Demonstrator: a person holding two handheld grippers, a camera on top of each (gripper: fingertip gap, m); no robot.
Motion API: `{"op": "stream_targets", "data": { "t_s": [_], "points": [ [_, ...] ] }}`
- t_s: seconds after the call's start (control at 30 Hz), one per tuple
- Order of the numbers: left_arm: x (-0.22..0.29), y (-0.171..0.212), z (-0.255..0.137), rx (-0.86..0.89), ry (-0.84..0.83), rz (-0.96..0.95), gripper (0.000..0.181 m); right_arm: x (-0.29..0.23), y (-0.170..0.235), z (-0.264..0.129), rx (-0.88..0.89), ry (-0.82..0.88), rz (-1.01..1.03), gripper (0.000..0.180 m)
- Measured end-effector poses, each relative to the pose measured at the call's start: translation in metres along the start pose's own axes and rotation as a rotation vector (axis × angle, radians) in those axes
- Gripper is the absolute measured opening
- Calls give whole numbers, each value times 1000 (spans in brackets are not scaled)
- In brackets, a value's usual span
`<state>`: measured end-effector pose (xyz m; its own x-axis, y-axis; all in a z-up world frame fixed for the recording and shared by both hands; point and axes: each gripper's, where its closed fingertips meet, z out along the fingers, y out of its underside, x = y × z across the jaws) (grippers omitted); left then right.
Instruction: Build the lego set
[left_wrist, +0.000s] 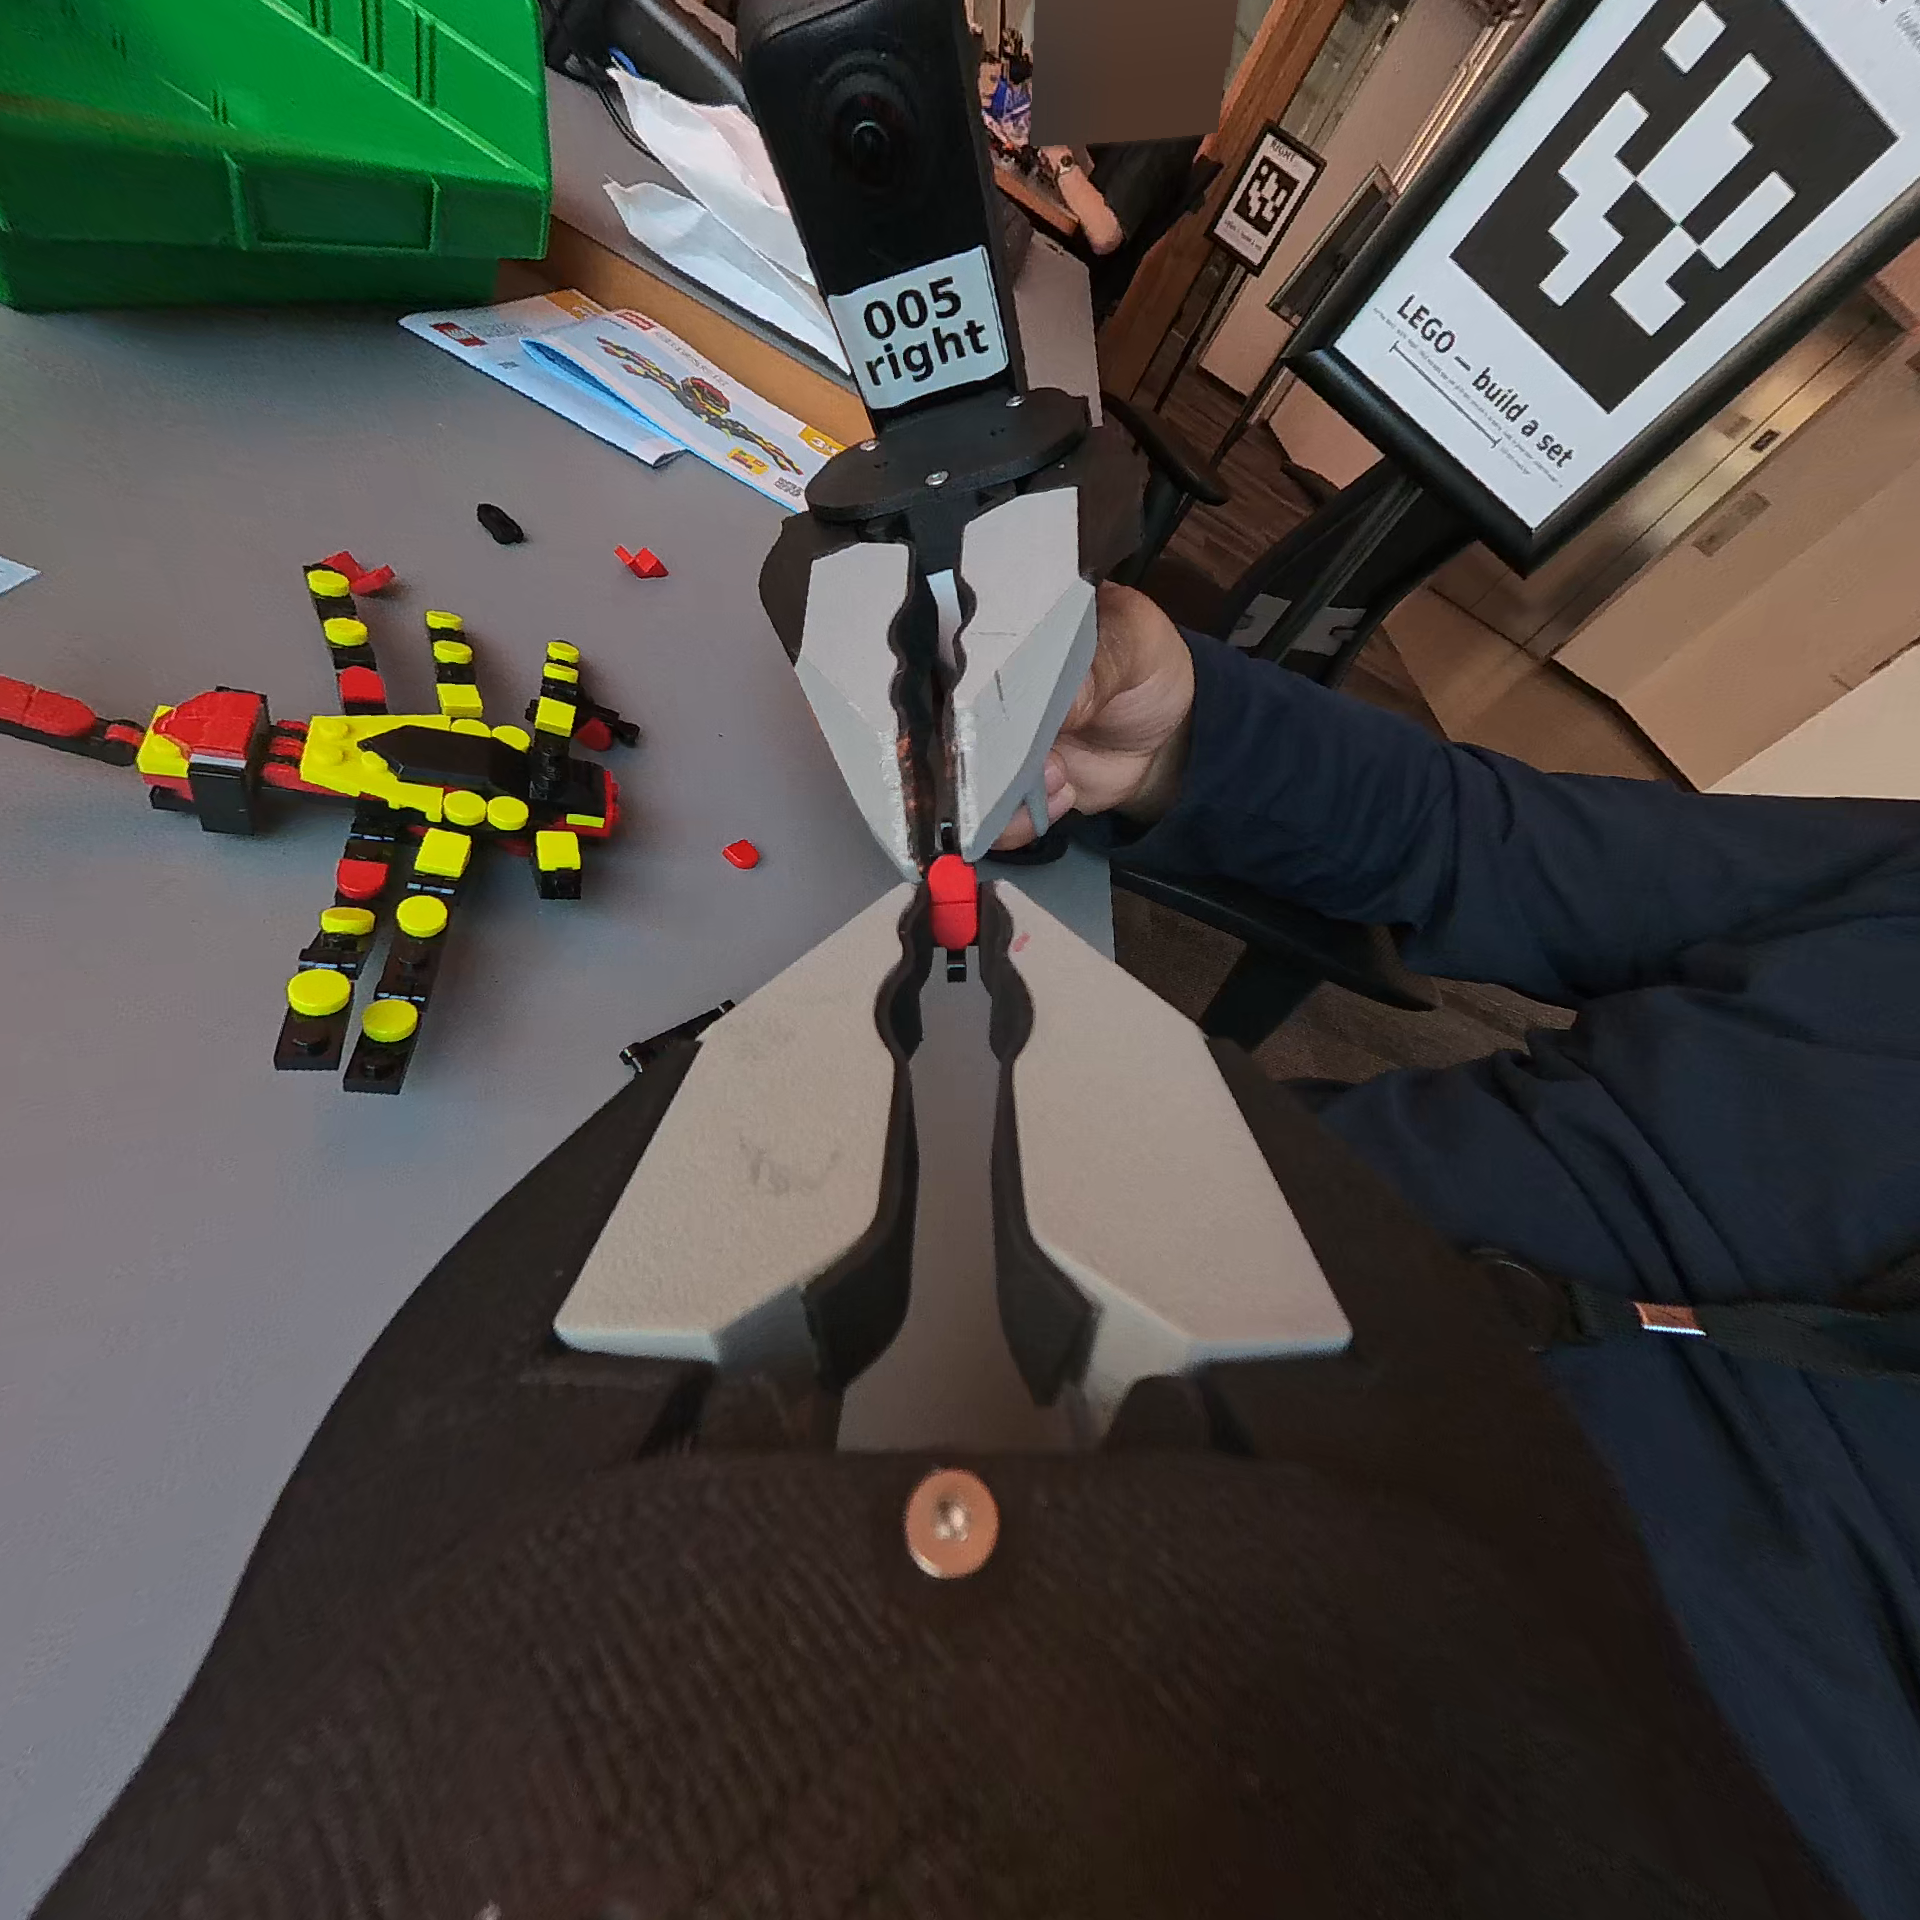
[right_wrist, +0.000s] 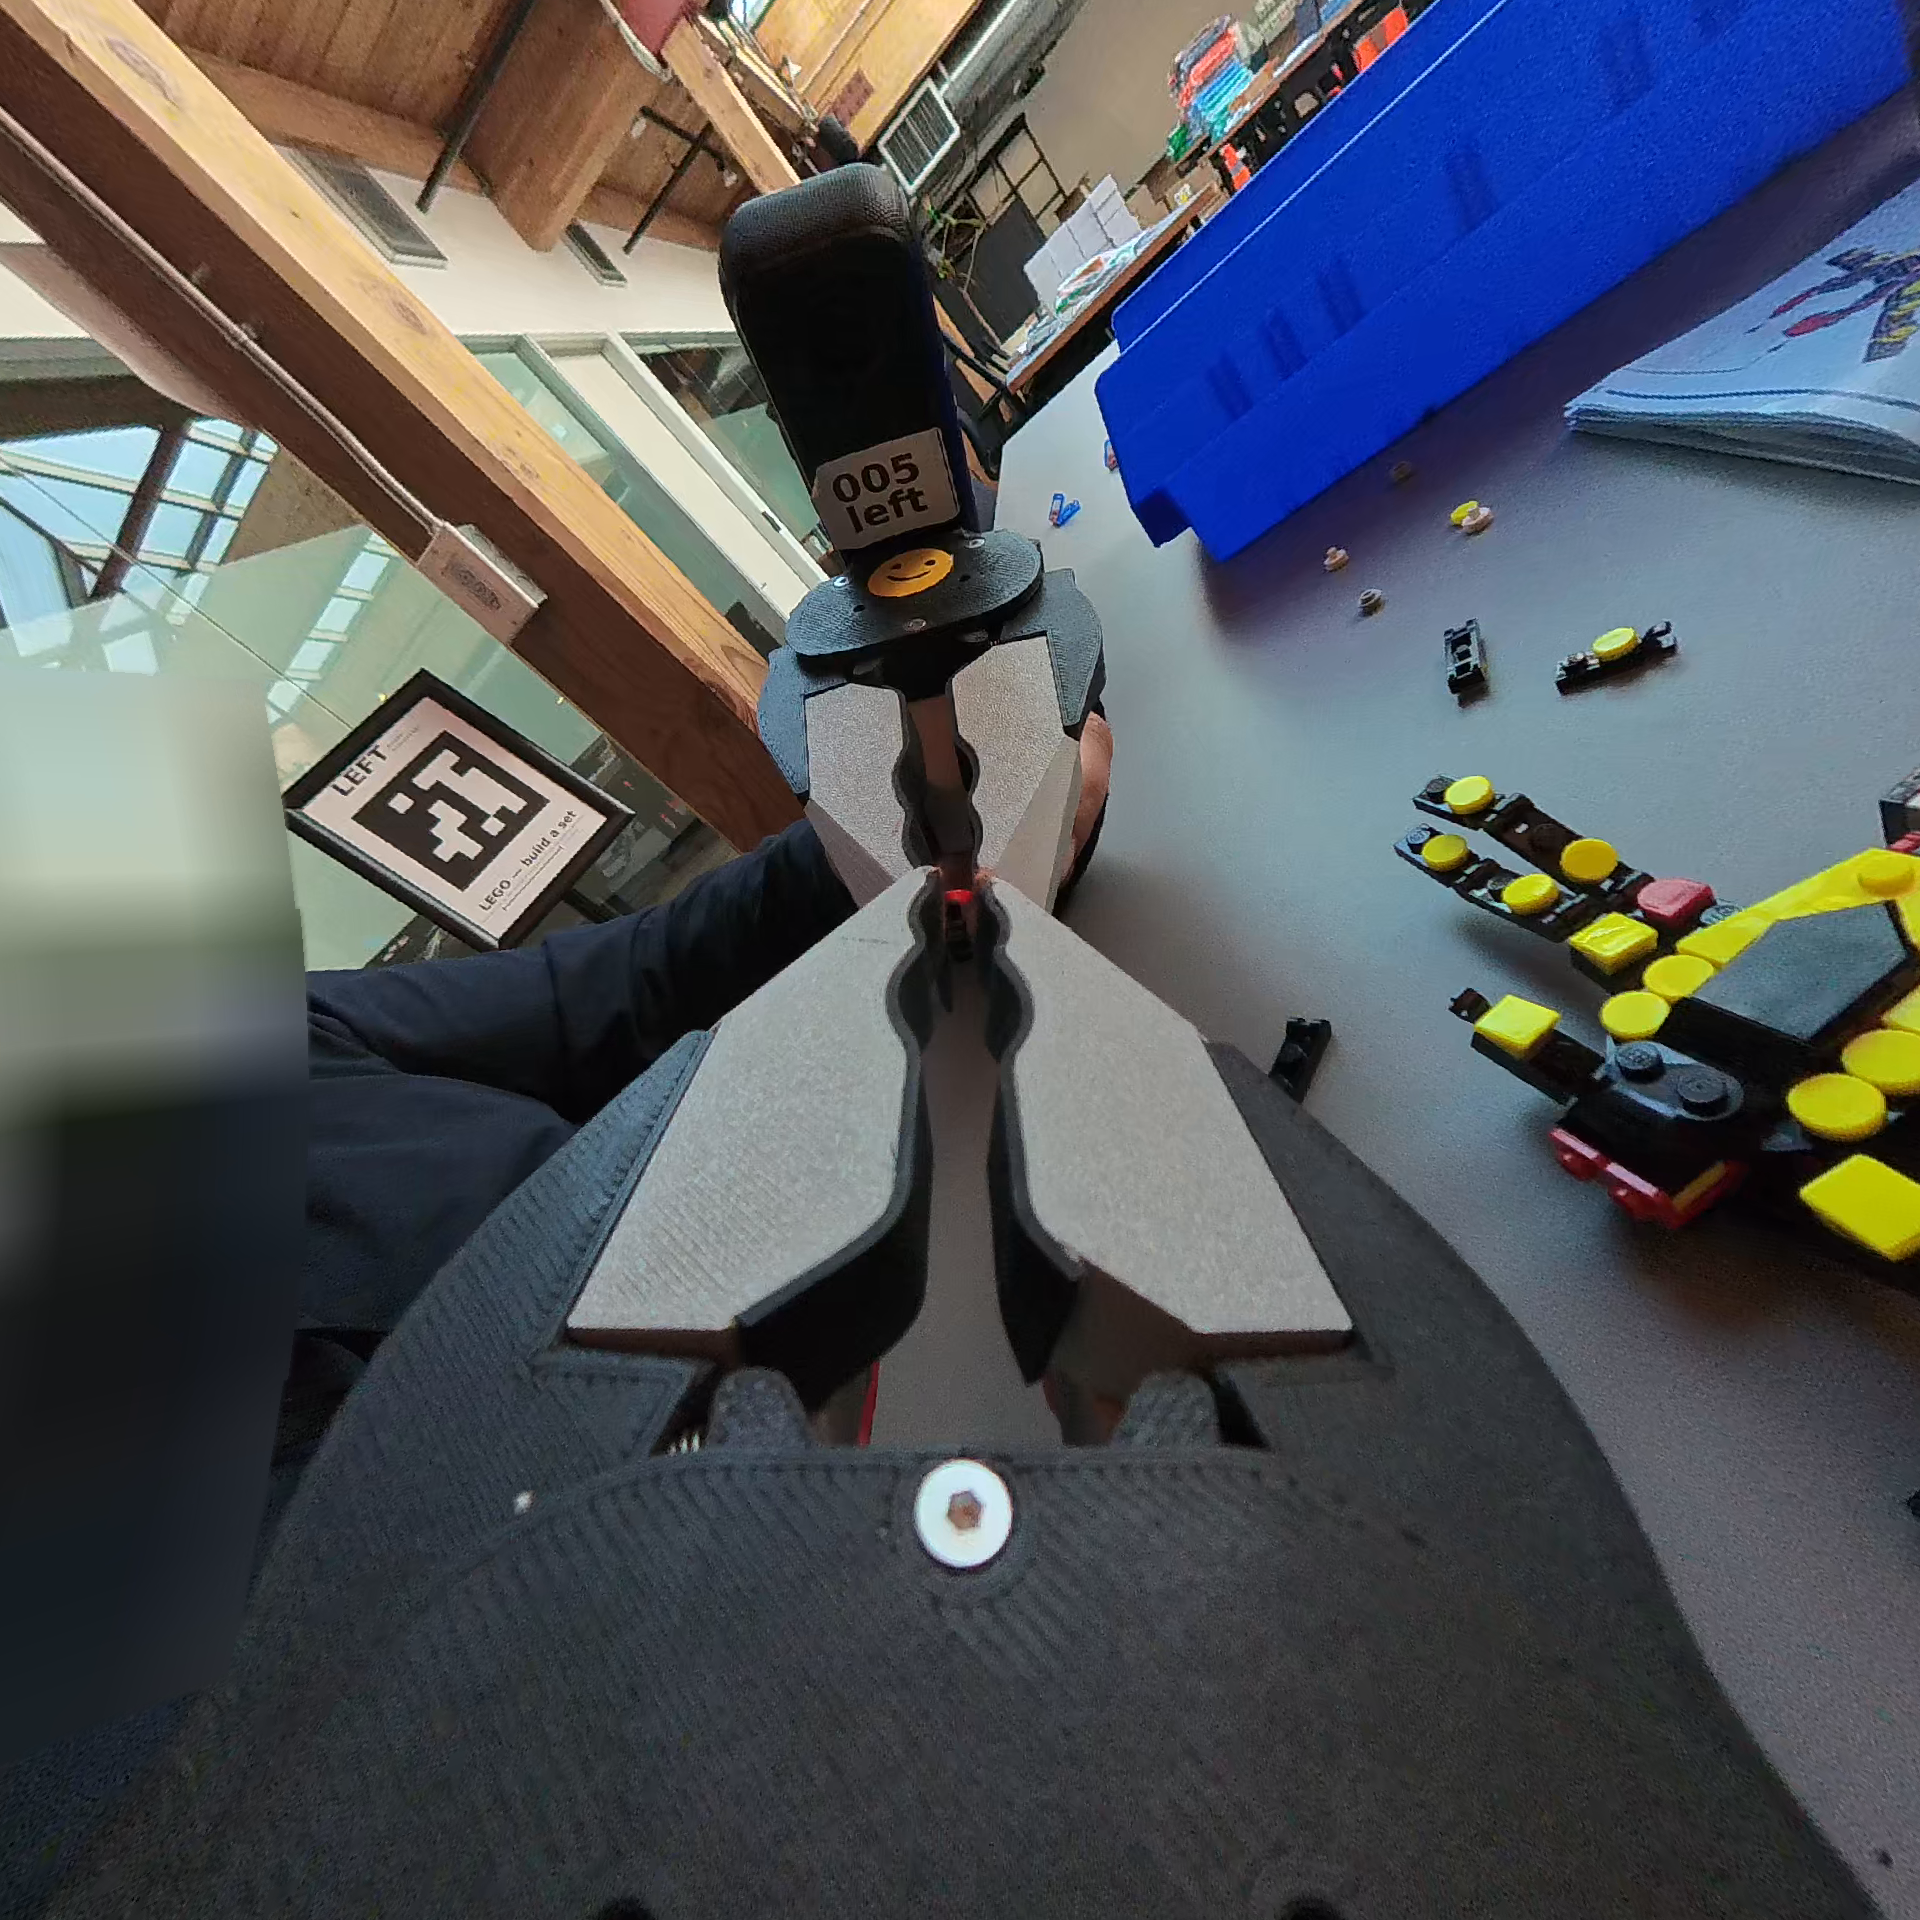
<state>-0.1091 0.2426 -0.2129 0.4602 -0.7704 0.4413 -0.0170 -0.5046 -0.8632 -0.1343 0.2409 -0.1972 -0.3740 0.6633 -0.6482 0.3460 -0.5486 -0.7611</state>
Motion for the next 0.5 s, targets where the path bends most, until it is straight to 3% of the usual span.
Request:
{"op": "stream_targets", "data": {
  "t_s": [0.33,0.5],
  "points": [
    [3,-6,-5,50,43,-17,5,-6,-5,2,48,-37,-23,2],
    [14,-10,-9,87,87,31,4,-31,-22,-14,165,-225,-64,7]
  ]
}}
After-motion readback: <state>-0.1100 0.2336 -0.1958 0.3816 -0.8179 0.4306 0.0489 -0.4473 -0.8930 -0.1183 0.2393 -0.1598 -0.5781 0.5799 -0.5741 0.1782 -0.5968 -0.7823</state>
